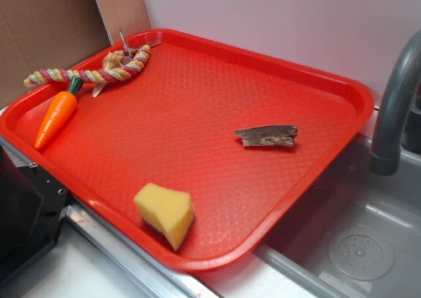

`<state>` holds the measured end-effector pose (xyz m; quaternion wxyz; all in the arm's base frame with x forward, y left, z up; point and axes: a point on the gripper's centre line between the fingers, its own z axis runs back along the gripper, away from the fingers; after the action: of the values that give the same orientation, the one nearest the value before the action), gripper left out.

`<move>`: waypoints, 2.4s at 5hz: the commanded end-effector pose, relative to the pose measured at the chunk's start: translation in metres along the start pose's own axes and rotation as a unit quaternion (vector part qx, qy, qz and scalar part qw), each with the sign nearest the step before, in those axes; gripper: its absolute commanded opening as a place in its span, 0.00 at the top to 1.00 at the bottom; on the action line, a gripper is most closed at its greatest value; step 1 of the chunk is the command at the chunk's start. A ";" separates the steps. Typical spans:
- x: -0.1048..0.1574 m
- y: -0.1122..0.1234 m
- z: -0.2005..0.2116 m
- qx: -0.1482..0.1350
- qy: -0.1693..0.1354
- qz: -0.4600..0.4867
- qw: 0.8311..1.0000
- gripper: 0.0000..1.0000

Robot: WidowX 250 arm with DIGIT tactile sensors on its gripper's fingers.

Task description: Grab the carrot.

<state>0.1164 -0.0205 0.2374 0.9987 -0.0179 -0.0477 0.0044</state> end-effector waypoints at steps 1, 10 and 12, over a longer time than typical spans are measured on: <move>0.000 0.000 0.000 0.000 0.000 0.000 1.000 0.00; 0.020 0.122 -0.186 0.040 -0.035 0.288 0.956 0.00; 0.001 0.147 -0.214 0.045 0.051 0.297 0.952 0.00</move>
<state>0.1355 0.1117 0.0145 0.9537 0.0108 0.0280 0.2992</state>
